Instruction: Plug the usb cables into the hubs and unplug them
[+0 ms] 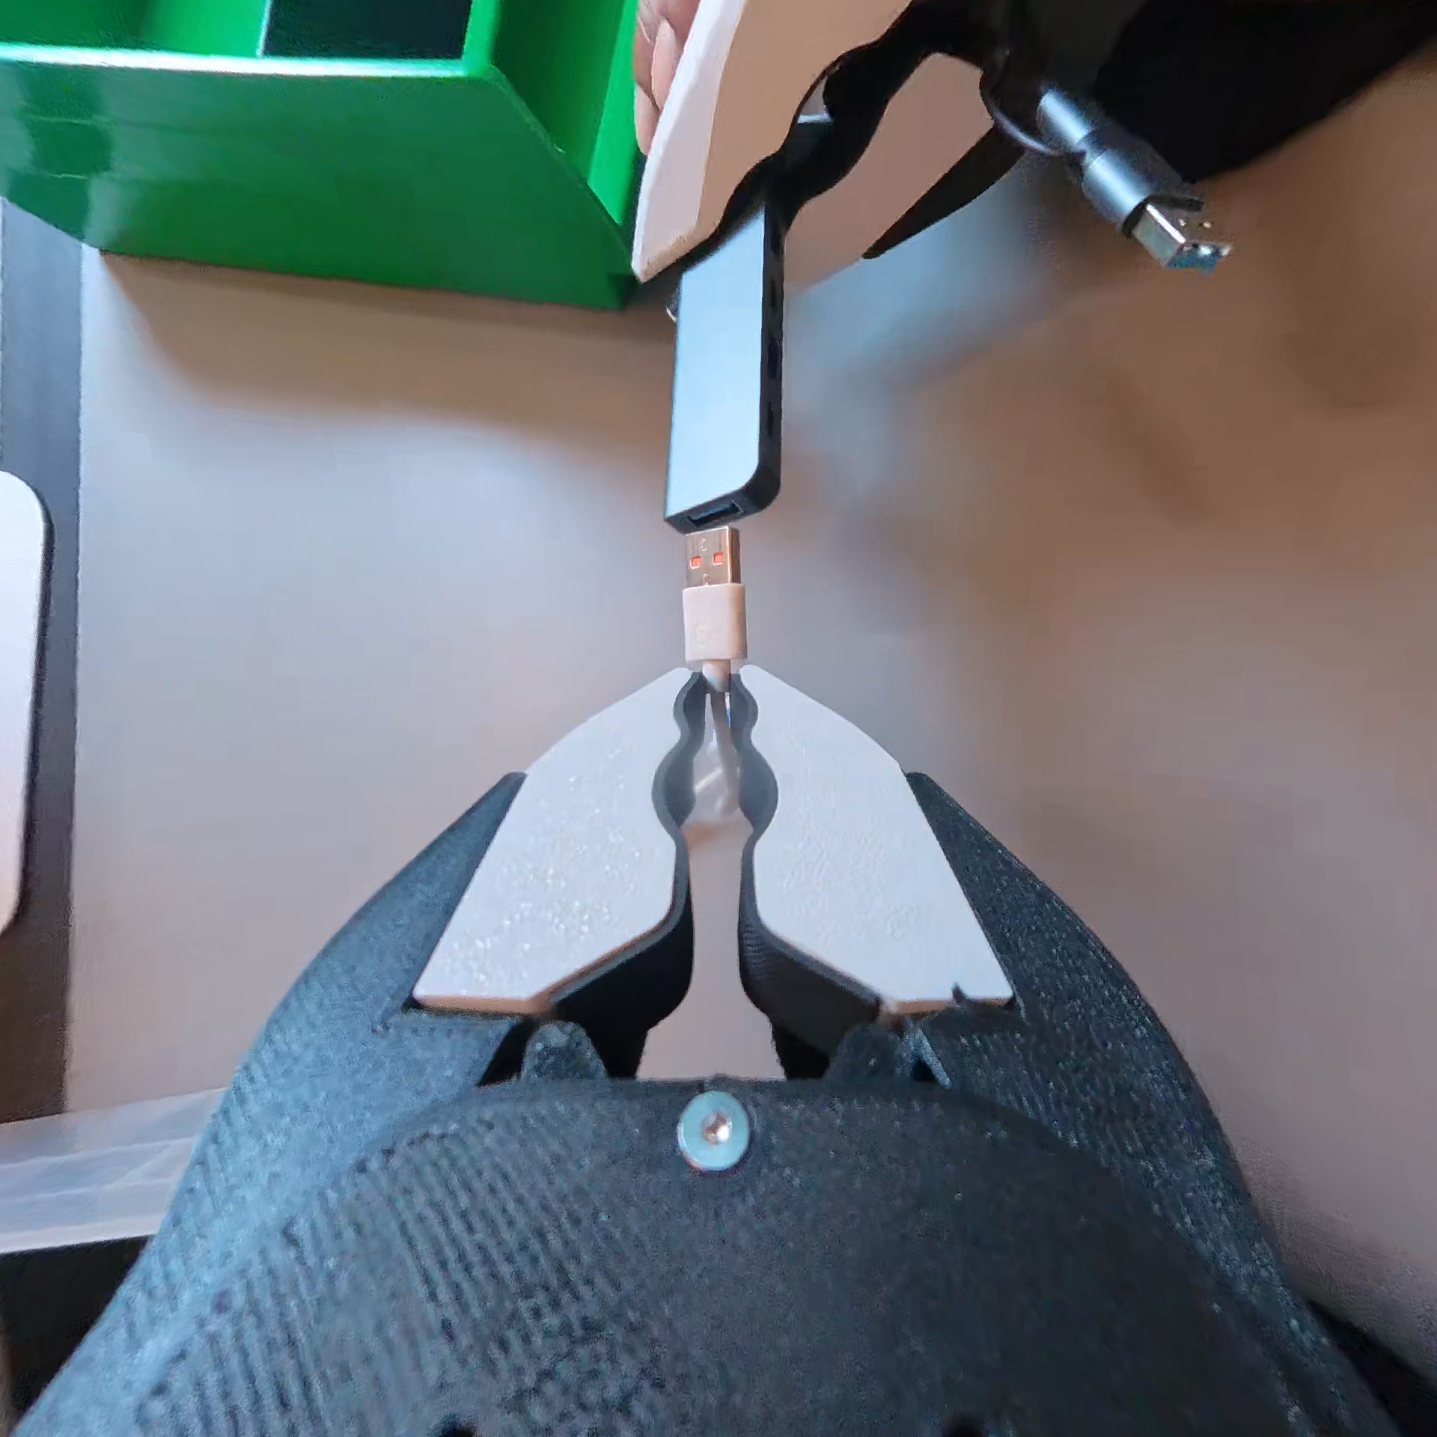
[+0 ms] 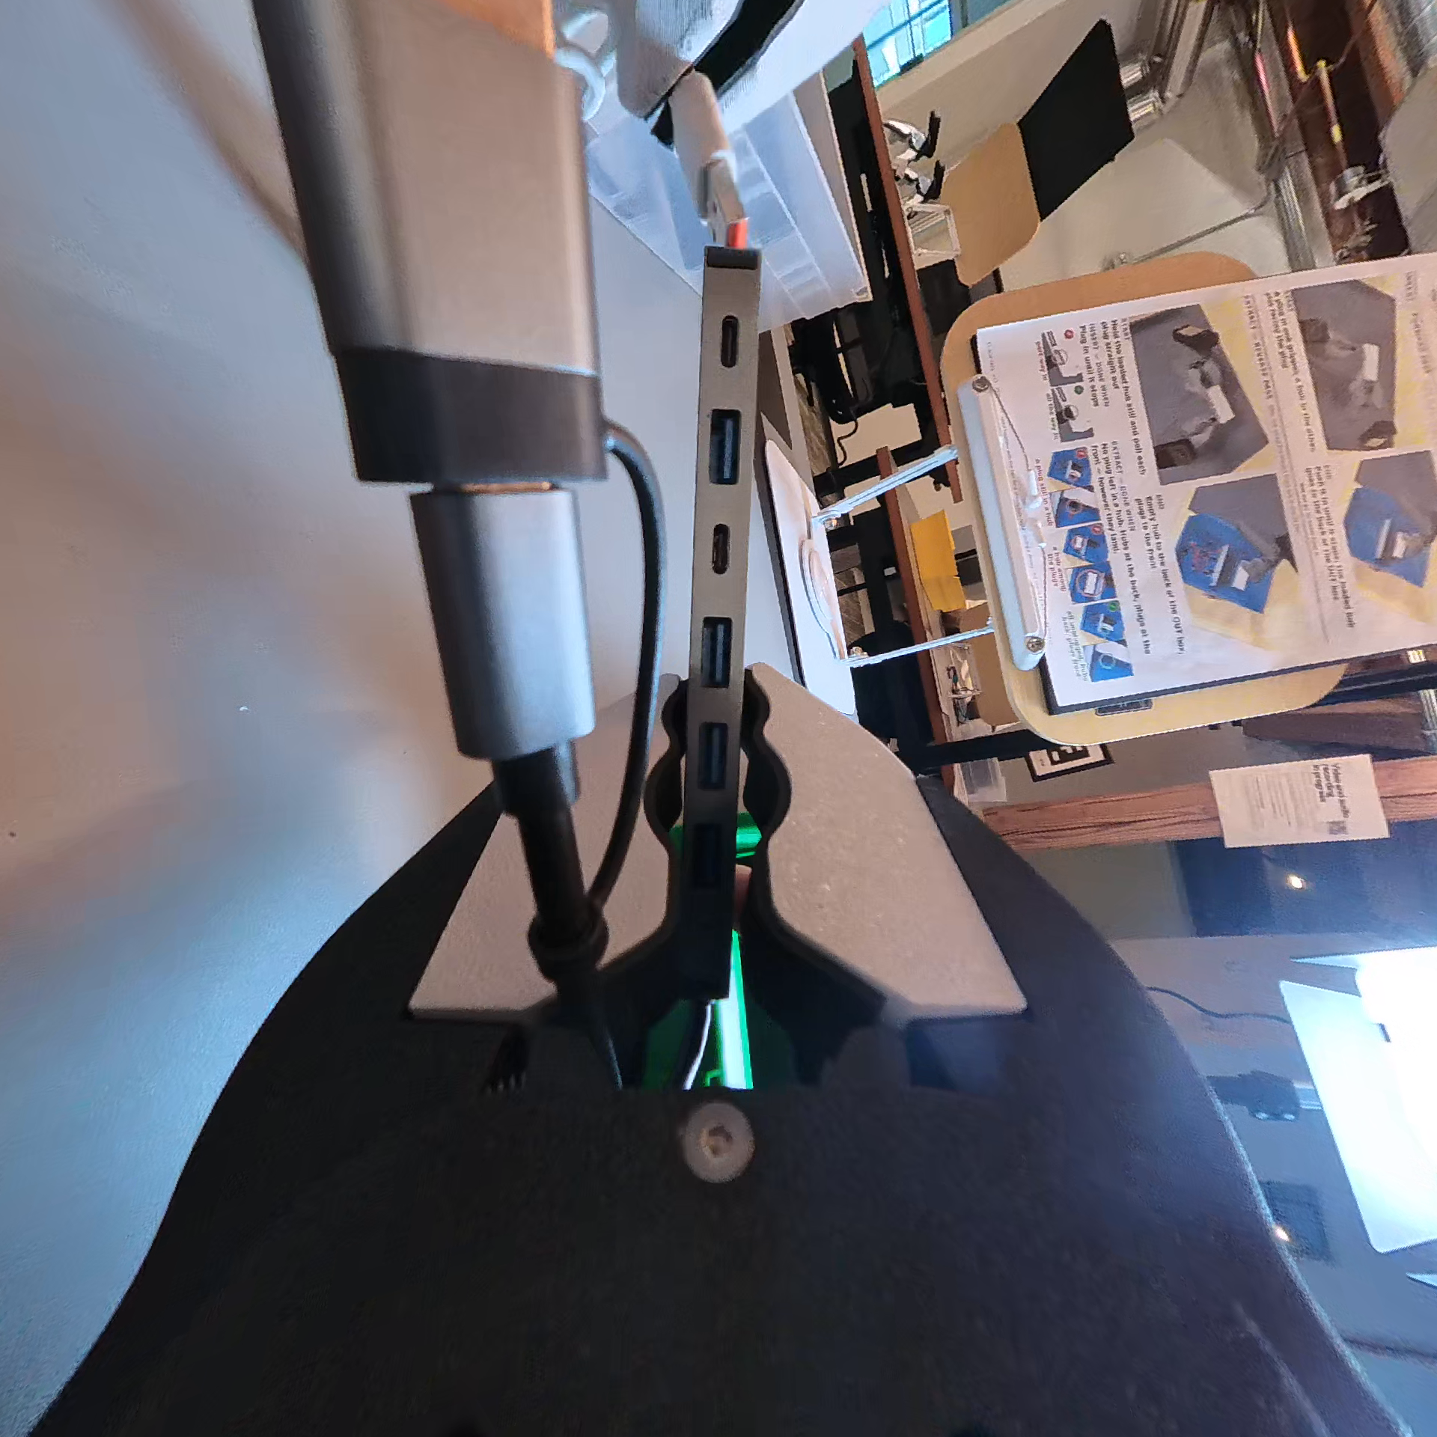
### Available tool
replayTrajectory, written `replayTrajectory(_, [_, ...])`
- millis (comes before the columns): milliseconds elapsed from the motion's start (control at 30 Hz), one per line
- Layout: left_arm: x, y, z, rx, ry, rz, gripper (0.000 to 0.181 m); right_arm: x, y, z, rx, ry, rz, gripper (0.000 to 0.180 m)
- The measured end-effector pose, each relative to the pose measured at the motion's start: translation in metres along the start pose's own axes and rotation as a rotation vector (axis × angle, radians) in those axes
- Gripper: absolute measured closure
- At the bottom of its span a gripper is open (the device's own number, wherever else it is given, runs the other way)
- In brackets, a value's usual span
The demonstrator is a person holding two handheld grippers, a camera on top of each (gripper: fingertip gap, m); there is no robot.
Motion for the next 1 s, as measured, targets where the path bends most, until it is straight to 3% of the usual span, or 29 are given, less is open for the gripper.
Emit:
replayTrajectory(200, [-0.012,0.006,-0.007,-0.002,0.089,-0.072,0.174,0.006,-0.002,0.004,0.027,-0.001,-0.018,0.168])
replayTrajectory(567, [-0.014,-0.005,-0.008,0.140,0.031,0.238,0.174,-0.006,-0.009,0.014,0.064,0.085,0.076,0.168])
replayTrajectory(733, [-0.015,-0.013,-0.007,0.179,0.030,0.293,0.174,-0.006,-0.015,0.025,0.095,0.163,0.117,0.168])
replayTrajectory(833, [-0.020,-0.032,0.013,0.349,0.075,0.396,0.174,-0.003,-0.019,0.031,0.108,0.216,0.132,0.168])
replayTrajectory(933, [-0.020,-0.071,0.058,0.700,0.223,0.577,0.174,-0.001,-0.021,0.035,0.116,0.249,0.142,0.168])
replayTrajectory(1000, [-0.014,-0.077,0.069,0.785,0.266,0.587,0.174,-0.001,-0.021,0.035,0.113,0.263,0.147,0.168])
Point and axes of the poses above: each gripper's, where its closed fingertips meet, y out along the fingers, x out of its underside, z = x × y across the jaws, the point moved 3 cm from there along -y, back along the fingers, and after that the axes turned 4 degrees about -x, right-handed, at the moved point
